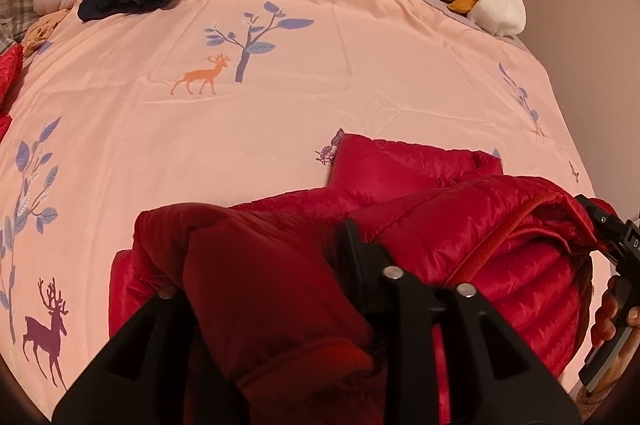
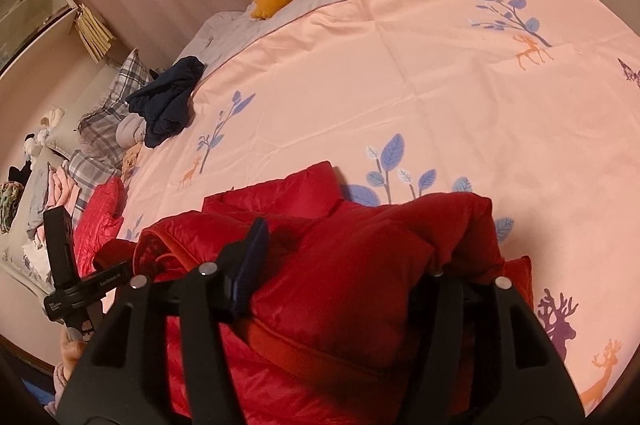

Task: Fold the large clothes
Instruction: 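Lower the folded hem onto the jacket and open both tools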

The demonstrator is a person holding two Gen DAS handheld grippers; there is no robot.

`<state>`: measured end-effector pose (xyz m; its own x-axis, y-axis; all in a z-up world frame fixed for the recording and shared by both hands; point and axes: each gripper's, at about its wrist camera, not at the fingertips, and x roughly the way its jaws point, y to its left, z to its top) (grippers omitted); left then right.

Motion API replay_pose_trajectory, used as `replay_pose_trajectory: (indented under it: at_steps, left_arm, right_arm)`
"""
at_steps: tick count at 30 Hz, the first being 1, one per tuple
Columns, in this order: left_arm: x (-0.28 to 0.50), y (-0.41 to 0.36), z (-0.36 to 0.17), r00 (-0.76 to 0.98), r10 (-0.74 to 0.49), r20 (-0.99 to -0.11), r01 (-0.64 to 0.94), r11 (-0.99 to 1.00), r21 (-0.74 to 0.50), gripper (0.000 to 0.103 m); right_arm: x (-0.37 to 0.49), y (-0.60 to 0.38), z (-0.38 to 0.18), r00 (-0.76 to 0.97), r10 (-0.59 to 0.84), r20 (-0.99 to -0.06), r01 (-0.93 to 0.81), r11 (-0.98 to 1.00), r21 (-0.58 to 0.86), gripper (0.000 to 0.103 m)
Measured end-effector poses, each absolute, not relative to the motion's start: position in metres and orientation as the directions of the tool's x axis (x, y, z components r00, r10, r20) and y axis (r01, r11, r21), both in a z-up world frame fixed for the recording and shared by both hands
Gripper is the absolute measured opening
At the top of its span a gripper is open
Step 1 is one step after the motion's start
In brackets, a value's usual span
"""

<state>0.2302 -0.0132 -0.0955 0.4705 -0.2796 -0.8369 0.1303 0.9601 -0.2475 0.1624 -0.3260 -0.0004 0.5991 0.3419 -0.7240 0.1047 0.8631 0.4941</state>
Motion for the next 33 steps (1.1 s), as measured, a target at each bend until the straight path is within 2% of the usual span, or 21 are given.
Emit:
replay_pose_trajectory:
  at_steps: [7,10,12,22,33]
  left_arm:
    - [0.223,-0.008,-0.086,0.490,-0.290,-0.822,0.118,0.957,-0.267,0.048]
    - [0.220,-0.006,-0.080,0.504,-0.295,-0.812,0.108,0.954,-0.279,0.058]
    - [0.217,-0.004,-0.077,0.515,-0.294,-0.806,0.102,0.954,-0.283,0.068]
    - [0.211,-0.001,-0.064,0.548,-0.292,-0.784,0.094,0.953,-0.289,0.081]
    - [0.210,0.005,-0.057,0.580,-0.287,-0.763,0.081,0.952,-0.296,0.082]
  right_arm:
    - [0.162,-0.329,0.004,0.608,0.350,-0.712,0.108,0.853,0.511,0.064]
    - [0.161,-0.330,0.007,0.615,0.350,-0.706,0.108,0.850,0.516,0.067]
    - [0.160,-0.331,0.009,0.620,0.352,-0.702,0.109,0.847,0.520,0.068]
    - [0.154,-0.341,0.021,0.658,0.325,-0.679,0.118,0.847,0.519,0.080]
    - [0.159,-0.350,0.022,0.672,0.292,-0.680,0.144,0.850,0.507,0.084]
